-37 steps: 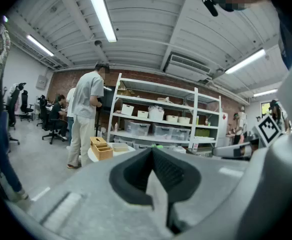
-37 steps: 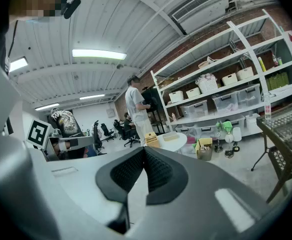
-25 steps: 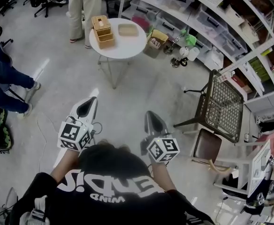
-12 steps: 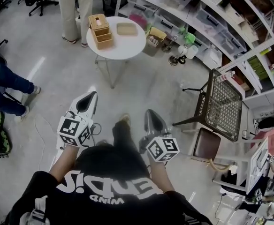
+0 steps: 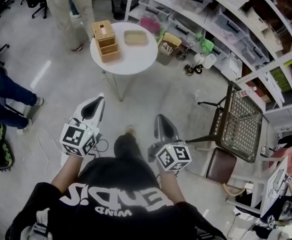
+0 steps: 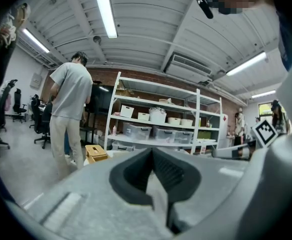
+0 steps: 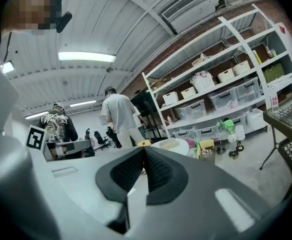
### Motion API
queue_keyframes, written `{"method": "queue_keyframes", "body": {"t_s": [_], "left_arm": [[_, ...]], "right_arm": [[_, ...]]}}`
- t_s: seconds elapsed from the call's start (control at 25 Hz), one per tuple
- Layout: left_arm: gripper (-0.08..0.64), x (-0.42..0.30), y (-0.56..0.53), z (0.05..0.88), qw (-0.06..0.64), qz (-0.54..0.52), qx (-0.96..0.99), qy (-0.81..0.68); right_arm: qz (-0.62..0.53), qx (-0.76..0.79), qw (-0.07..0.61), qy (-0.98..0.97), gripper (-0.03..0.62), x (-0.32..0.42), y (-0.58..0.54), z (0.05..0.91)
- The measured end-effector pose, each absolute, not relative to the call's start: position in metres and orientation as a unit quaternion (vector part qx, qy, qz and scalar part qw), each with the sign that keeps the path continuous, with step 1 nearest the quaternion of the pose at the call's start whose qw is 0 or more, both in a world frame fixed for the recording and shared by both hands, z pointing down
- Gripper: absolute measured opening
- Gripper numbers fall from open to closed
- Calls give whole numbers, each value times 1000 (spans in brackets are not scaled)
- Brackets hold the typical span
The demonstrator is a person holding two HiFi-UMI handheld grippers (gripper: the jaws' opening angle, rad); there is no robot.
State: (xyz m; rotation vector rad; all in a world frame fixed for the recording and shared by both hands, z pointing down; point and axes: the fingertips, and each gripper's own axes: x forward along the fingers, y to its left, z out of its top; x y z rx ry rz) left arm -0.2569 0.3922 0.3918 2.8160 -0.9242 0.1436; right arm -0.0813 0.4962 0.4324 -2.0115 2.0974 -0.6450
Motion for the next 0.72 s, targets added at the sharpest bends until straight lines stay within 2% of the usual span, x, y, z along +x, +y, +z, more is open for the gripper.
{"method": "queue_keyframes", "body": {"t_s": [0.72], "left_arm": [[2, -142, 240, 370, 76, 44, 927, -364]], "right_arm": [[-225, -610, 81, 755, 0, 30, 325, 414]]}}
